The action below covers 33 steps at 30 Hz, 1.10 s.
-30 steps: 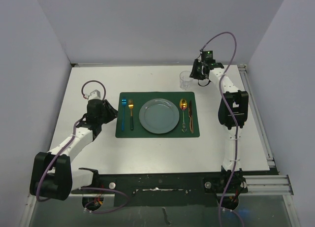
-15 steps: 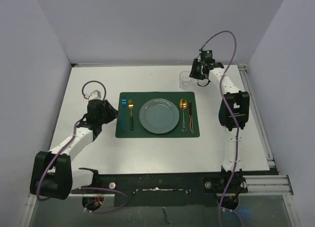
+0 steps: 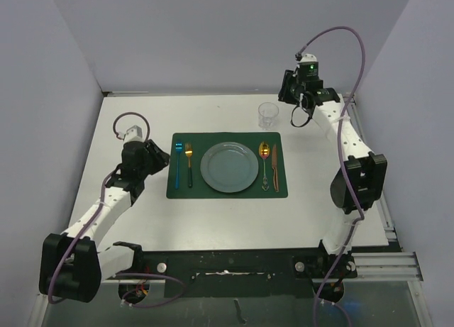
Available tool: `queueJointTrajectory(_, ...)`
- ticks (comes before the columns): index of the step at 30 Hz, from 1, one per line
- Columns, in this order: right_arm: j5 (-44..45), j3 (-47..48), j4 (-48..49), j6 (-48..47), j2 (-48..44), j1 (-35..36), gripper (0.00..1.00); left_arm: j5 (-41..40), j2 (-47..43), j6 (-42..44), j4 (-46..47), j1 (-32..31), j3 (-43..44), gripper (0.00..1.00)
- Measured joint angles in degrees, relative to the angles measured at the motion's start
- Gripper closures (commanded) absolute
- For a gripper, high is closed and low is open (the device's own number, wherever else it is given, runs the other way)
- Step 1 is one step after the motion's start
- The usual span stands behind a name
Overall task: Set the dinner table for one person
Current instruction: Move the cup to the center of the board, then reset both arms
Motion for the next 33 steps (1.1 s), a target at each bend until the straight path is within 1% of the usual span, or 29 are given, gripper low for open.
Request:
queueJointTrajectory(4, 3.3, -5.3, 0.4, -1.3, -7.6, 2.9, 0.65, -0.2, -1.8, -0.2, -0.7, -0.7, 1.8, 0.65)
queueJointTrajectory(8, 5.6, -12.8, 1.7, -1.9, -16.9, 5.4, 0.59, -1.2, -4.7, -0.4, -1.9, -2.7, 2.7, 0.65)
queueJointTrajectory(12, 7.1, -19.8, 3.3, -1.9, -27.4, 6.2, 0.56, -2.8, -6.8, -0.4, -4.0, -5.4, 4.7, 0.65)
queueJointTrajectory(14, 7.7, -22.2, 3.3, -1.8, -32.7, 6.3, 0.51, -4.1, -7.7, -0.4, -4.9, -7.3, 6.2, 0.65)
queueJointTrajectory(16, 8.2, -24.0, 3.7, -1.4, -37.7, 6.3, 0.42, -5.4, -8.5, -0.5, -5.6, -9.6, 7.8, 0.65)
queueJointTrajectory(21, 8.7, -28.3, 4.4, -0.3, -48.3, 6.4, 0.34, -7.3, -10.0, -1.0, -5.6, -13.6, 10.2, 0.65)
queueJointTrajectory(22, 8.8, -28.9, 4.4, -0.1, -49.7, 6.4, 0.32, -7.6, -10.2, -1.4, -5.6, -14.1, 10.2, 0.65)
queueJointTrajectory(25, 9.1, -30.7, 4.4, 0.6, -53.0, 6.4, 0.2, -8.4, -10.2, -1.9, -5.7, -15.3, 10.2, 0.64)
queueJointTrajectory(26, 9.3, -31.4, 4.4, 0.8, -53.8, 6.4, 0.18, -8.6, -10.2, -2.0, -5.7, -15.7, 10.2, 0.65)
queueJointTrajectory(32, 10.6, -35.1, 3.6, 1.2, -56.4, 6.4, 0.14, -9.9, -9.4, -2.6, -5.7, -17.5, 10.2, 0.65)
queueJointTrajectory(33, 10.7, -35.4, 3.4, 1.2, -56.7, 6.4, 0.12, -10.1, -9.2, -2.7, -5.7, -17.6, 10.2, 0.64)
